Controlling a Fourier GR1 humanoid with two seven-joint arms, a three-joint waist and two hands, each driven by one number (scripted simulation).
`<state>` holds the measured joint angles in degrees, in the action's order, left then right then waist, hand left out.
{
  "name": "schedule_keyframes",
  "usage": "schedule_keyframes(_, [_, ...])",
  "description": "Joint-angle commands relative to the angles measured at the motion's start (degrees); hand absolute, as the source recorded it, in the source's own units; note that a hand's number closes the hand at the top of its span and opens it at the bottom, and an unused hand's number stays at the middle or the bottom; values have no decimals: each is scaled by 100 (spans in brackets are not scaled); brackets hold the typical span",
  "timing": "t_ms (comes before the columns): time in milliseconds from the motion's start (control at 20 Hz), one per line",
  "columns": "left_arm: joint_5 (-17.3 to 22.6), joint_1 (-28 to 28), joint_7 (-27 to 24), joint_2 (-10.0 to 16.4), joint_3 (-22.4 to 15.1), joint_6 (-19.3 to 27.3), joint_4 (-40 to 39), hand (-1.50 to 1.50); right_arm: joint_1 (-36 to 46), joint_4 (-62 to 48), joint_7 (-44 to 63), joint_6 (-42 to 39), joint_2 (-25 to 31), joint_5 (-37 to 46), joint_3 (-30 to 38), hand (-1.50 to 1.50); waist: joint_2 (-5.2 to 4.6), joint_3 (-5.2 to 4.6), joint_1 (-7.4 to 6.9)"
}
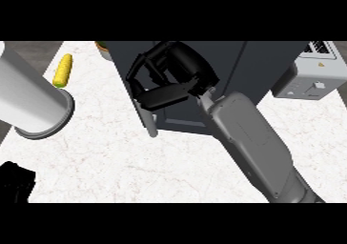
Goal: Pick up the bottled water, place it into the cabinet and close the cabinet
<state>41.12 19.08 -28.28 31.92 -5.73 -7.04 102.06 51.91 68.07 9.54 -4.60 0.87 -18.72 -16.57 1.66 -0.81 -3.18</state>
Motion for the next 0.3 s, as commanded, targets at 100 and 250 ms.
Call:
schedule_keyframes(100, [96,-140,106,2,52,-14,28,150,133,-1098,-290,89,680,117,743,150,-311,77,75])
schedule_keyframes(250, [116,-270,258,-3,55,147,200,150,217,-1215,-311,-20,631,67,730,150,-298,84,90])
